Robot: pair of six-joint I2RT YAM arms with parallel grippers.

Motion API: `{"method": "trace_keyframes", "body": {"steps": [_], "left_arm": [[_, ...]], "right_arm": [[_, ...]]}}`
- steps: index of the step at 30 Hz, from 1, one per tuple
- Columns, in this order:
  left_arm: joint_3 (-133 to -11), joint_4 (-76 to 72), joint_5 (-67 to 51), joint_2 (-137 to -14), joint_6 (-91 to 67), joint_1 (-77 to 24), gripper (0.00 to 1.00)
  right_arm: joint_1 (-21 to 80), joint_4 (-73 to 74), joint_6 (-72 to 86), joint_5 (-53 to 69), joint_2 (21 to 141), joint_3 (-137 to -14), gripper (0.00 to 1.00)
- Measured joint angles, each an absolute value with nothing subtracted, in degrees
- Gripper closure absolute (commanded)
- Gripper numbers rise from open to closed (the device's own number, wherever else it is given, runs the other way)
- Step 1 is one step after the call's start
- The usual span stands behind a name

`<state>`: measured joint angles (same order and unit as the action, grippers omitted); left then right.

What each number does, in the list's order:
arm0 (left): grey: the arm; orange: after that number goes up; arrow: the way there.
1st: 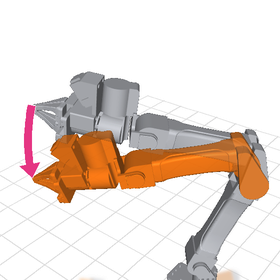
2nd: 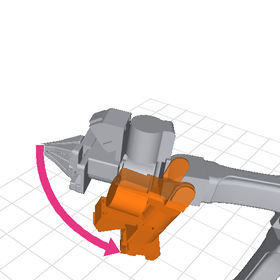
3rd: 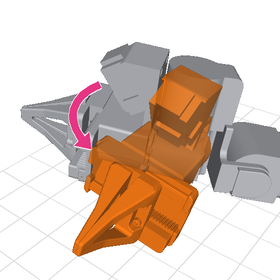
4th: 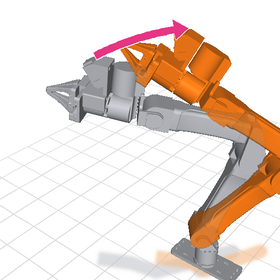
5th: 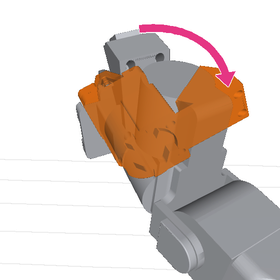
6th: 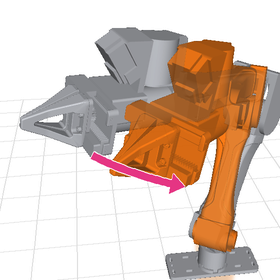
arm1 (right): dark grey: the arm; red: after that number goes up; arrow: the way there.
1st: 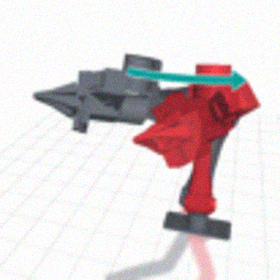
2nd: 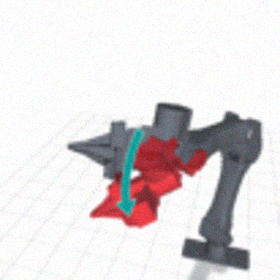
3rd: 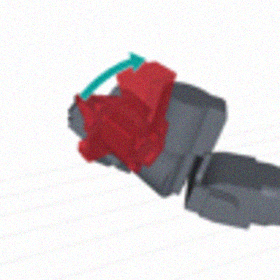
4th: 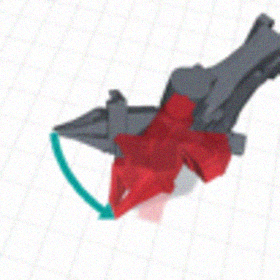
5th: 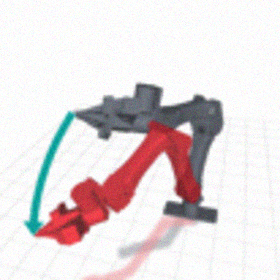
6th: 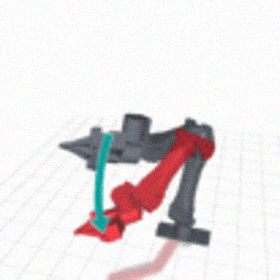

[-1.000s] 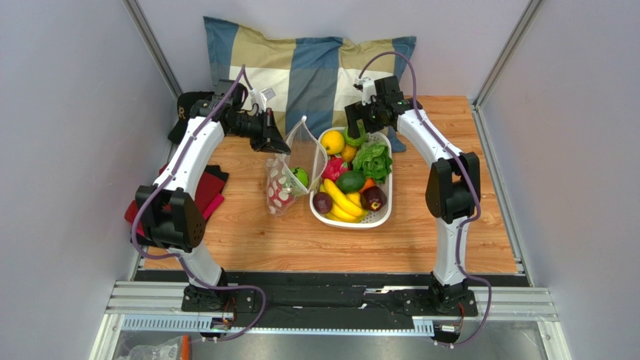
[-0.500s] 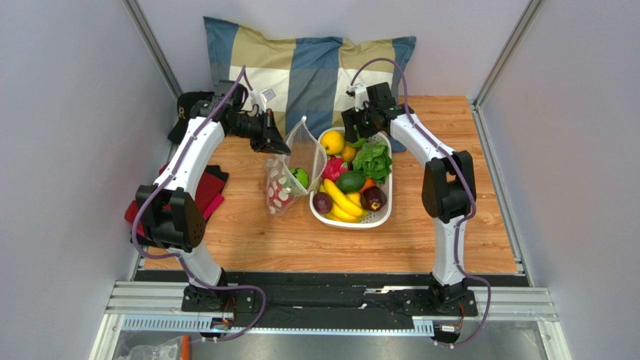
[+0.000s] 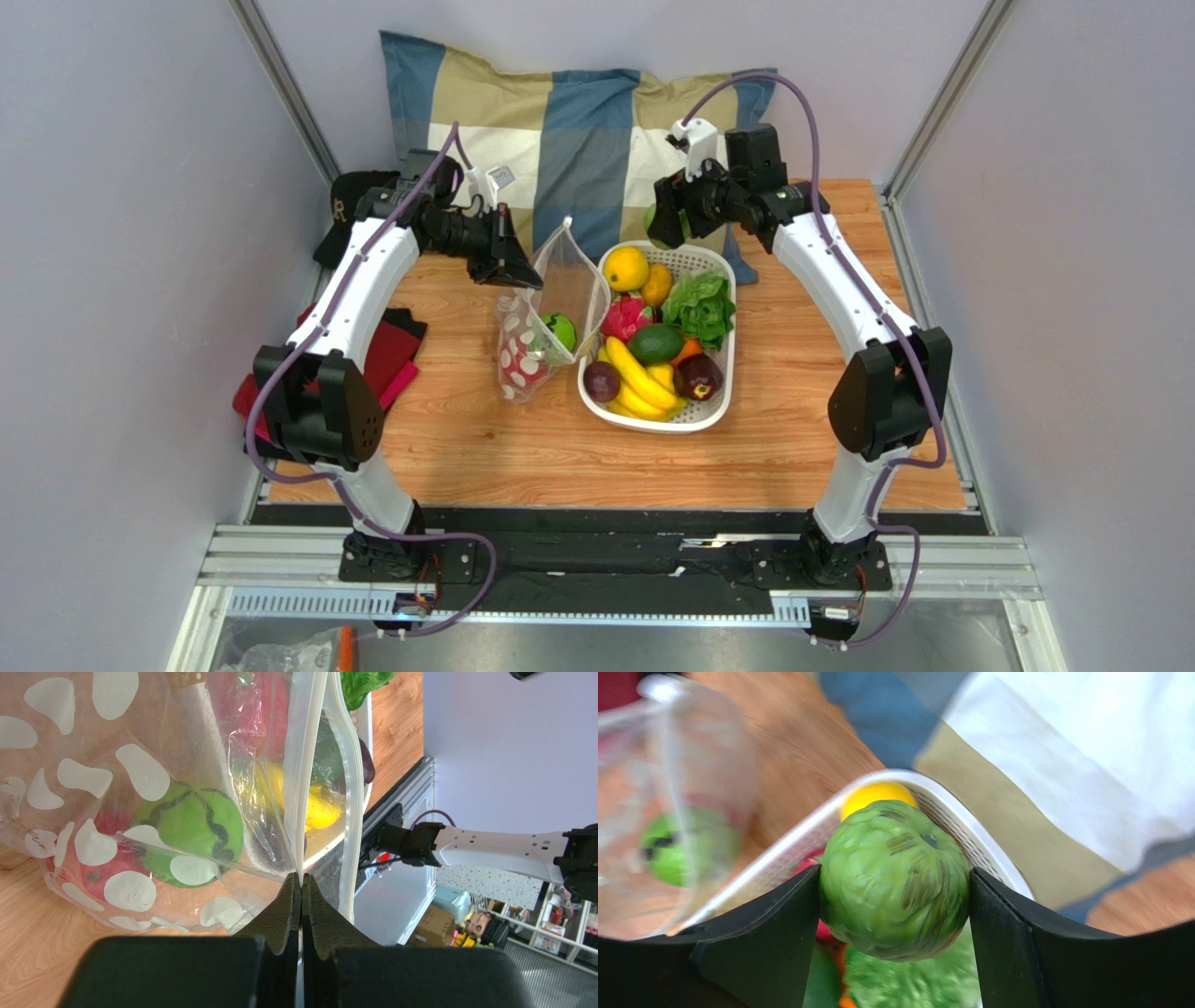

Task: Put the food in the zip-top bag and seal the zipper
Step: Pick up the fake fruit from the bin, then place the fake fruit in the zipper food storage bag.

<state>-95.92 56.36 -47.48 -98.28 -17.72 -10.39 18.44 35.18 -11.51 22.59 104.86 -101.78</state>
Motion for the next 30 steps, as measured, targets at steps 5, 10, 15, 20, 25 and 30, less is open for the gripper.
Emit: {"method": "trace_keyframes", "body": {"steps": [5, 10, 15, 20, 25, 30], "left_arm": [[-95.9, 56.4, -47.5, -98.3, -17.7, -10.4, 1.0], [-96.1, 57.0, -47.5, -98.6, -17.7, -10.4, 1.0], [-96.2, 57.5, -47.5, -98.8, -17.7, -10.4, 1.0], [-96.2, 57.6, -47.5, -98.8, -17.7, -10.3, 1.0], [-96.2, 57.6, -47.7, -98.8, -17.7, -10.1, 1.0], [-96.2, 57.6, -47.8, -98.8, -17.7, -9.9, 1.0]], "right_arm": [[21.4, 33.2, -8.4, 32.0, 103.1, -103.2, 0.47], [28.6, 32.2, -8.7, 37.0, 101.9, -102.6, 0.46], [34.2, 32.7, -11.0, 38.2, 102.2, -102.0, 0.4], [34.6, 32.9, -12.7, 37.8, 104.0, -102.1, 0.05], [34.2, 34.9, -13.6, 35.1, 106.5, -102.9, 0.0], [31.2, 35.9, -11.3, 35.2, 108.5, -107.2, 0.0]]}}
